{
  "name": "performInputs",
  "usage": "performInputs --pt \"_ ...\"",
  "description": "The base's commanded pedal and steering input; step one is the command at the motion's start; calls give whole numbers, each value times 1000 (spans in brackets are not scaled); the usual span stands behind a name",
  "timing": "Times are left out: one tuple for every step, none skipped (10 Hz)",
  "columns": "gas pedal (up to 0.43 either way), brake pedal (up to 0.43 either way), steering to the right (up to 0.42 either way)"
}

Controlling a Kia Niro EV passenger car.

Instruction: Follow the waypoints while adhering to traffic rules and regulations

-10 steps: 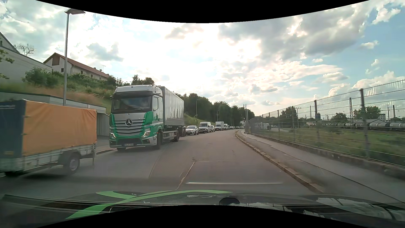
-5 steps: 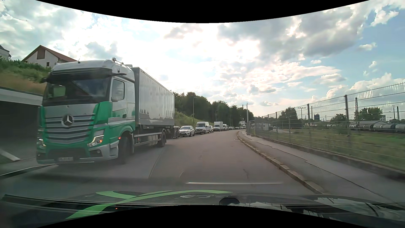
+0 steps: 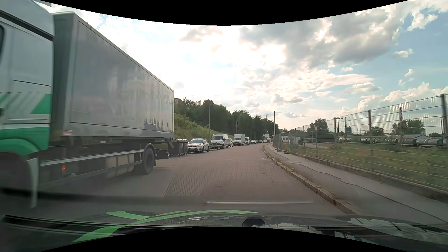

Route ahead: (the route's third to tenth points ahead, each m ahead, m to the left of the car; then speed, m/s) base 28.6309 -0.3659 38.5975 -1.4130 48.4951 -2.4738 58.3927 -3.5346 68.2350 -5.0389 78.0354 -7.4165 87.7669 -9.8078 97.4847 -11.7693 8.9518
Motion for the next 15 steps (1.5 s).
performInputs --pt "197 0 10" --pt "177 0 10" --pt "157 0 10" --pt "157 0 10" --pt "157 0 10" --pt "157 0 10" --pt "169 0 10" --pt "177 0 10" --pt "177 0 11" --pt "189 0 13" --pt "189 0 14" --pt "189 0 15" --pt "177 0 16" --pt "177 0 17" --pt "177 0 19"
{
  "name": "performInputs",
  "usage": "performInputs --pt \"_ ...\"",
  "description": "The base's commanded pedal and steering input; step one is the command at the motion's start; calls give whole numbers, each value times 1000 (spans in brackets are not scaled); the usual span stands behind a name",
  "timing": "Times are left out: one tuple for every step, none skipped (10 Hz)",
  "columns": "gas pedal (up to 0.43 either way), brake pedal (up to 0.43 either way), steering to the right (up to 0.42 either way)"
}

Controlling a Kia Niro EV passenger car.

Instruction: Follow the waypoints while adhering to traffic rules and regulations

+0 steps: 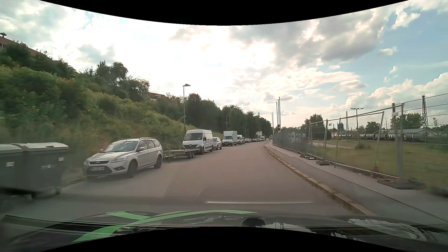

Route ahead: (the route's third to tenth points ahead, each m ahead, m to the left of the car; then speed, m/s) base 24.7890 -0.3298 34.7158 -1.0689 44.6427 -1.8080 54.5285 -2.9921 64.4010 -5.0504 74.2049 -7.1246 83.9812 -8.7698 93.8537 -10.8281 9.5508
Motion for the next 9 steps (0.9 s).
performInputs --pt "177 0 19" --pt "177 0 20" --pt "169 0 19" --pt "169 0 19" --pt "169 0 18" --pt "169 0 18" --pt "169 0 15" --pt "169 0 14" --pt "169 0 14"
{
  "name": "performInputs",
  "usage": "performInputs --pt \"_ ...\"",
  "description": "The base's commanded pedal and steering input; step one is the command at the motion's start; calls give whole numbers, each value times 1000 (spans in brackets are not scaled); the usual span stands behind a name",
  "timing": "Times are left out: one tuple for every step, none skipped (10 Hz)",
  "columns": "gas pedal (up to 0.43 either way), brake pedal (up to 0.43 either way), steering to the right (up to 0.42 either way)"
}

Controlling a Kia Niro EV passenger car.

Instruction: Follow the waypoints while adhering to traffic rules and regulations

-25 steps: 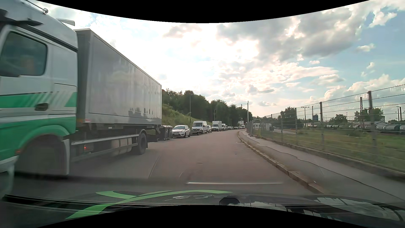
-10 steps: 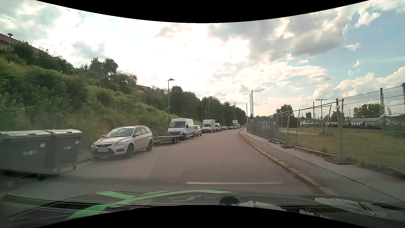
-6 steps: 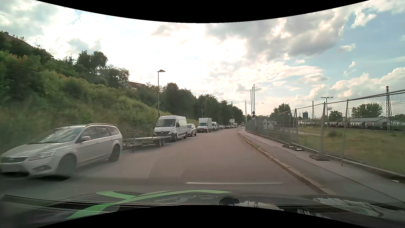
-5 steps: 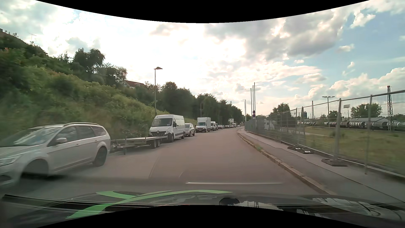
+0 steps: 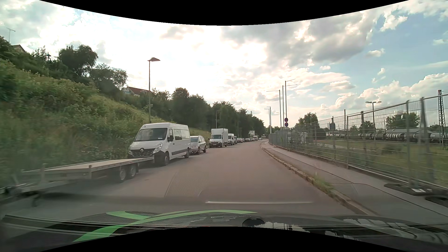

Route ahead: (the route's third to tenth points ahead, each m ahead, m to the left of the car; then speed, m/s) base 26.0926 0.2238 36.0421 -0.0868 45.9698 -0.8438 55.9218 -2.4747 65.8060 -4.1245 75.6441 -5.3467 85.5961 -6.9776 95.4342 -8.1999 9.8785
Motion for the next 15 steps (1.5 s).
performInputs --pt "169 0 13" --pt "169 0 13" --pt "169 0 12" --pt "169 0 11" --pt "169 0 11" --pt "169 0 11" --pt "169 0 12" --pt "169 0 12" --pt "169 0 11" --pt "169 0 11" --pt "169 0 11" --pt "169 0 11" --pt "150 0 11" --pt "150 0 12" --pt "150 0 14"
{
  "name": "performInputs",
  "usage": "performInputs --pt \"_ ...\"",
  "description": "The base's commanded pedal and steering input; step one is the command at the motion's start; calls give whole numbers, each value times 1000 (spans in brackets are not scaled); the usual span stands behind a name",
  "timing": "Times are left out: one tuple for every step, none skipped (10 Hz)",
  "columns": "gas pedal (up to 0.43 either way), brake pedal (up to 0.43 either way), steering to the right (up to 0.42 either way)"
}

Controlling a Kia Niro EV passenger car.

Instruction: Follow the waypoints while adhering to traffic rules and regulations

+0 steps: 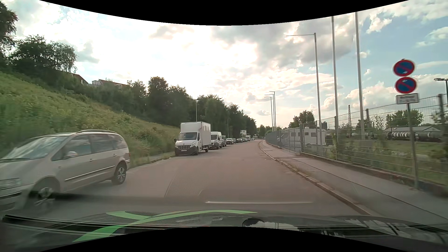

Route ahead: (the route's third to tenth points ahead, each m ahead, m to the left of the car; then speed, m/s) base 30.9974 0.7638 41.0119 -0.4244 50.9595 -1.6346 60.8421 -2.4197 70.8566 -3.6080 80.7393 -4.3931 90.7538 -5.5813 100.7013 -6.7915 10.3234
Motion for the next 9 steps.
performInputs --pt "138 0 16" --pt "130 0 16" --pt "130 0 16" --pt "130 0 16" --pt "130 0 16" --pt "118 0 16" --pt "118 0 15" --pt "110 0 14" --pt "59 0 12"
